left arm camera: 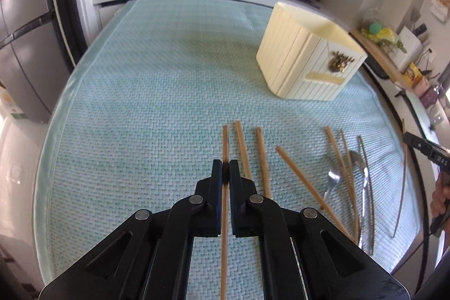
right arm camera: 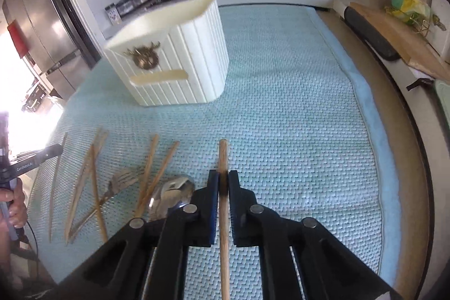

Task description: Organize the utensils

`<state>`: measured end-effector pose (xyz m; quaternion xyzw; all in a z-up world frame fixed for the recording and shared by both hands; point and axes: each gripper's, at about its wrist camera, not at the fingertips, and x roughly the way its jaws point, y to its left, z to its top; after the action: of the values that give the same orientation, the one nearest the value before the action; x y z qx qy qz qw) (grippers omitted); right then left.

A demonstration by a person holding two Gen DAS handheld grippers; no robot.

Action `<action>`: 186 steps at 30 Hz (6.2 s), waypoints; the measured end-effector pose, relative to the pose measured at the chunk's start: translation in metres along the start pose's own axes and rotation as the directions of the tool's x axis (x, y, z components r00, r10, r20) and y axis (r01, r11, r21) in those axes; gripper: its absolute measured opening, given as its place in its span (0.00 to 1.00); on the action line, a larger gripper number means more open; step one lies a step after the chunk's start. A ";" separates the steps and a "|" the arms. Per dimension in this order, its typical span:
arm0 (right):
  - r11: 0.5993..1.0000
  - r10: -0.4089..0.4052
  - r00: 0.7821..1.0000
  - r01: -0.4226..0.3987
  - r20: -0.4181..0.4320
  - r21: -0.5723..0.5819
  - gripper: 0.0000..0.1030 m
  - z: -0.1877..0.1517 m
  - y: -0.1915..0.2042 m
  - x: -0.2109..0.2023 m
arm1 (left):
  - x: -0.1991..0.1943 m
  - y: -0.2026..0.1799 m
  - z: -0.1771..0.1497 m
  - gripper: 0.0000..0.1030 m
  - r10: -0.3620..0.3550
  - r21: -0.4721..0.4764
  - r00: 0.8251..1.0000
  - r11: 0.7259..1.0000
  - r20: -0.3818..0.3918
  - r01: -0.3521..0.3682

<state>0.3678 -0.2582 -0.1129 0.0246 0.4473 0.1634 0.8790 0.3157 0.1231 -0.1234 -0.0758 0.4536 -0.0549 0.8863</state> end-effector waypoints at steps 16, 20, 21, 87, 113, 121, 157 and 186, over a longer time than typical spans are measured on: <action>0.993 0.052 0.926 -0.009 0.374 -0.117 0.07 -0.025 0.069 -0.172 | -0.137 -0.039 0.013 0.02 -0.145 0.078 0.945 0.989 0.292 0.127; 0.990 0.052 0.906 0.008 0.420 -0.140 0.07 -0.007 0.078 -0.181 | -0.144 -0.048 0.037 0.02 -0.167 0.092 0.932 0.985 0.323 0.145; 0.990 0.054 0.902 0.009 0.428 -0.144 0.07 0.001 0.078 -0.180 | -0.145 -0.049 0.045 0.02 -0.174 0.096 0.927 0.984 0.332 0.151; 0.996 -0.031 0.917 0.064 0.399 -0.068 0.87 -0.015 0.035 -0.138 | -0.055 -0.058 -0.042 0.98 0.068 0.174 0.961 0.978 0.268 -0.117; 0.976 -0.194 0.946 0.212 0.261 -0.042 1.00 -0.173 0.062 -0.109 | -0.048 -0.042 -0.139 0.99 0.164 -0.040 0.968 0.986 0.189 -0.160; 0.975 -0.199 0.944 0.217 0.263 -0.041 1.00 -0.173 0.061 -0.104 | -0.044 -0.039 -0.138 0.99 0.177 -0.048 0.967 0.984 0.183 -0.171; 0.996 -0.086 0.991 0.088 0.105 -0.008 0.52 -0.116 0.059 -0.015 | 0.056 -0.005 -0.045 0.99 0.181 -0.015 0.983 0.983 0.028 -0.181; 0.978 -0.176 0.984 0.173 -0.017 -0.116 0.51 -0.076 0.032 0.046 | 0.094 0.005 -0.008 0.91 0.152 0.100 0.986 0.984 -0.062 -0.145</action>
<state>0.3244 -0.2218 -0.1882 -0.0672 0.4494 0.1114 0.8838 0.3644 0.1114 -0.2040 0.0023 0.4854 -0.0127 0.8742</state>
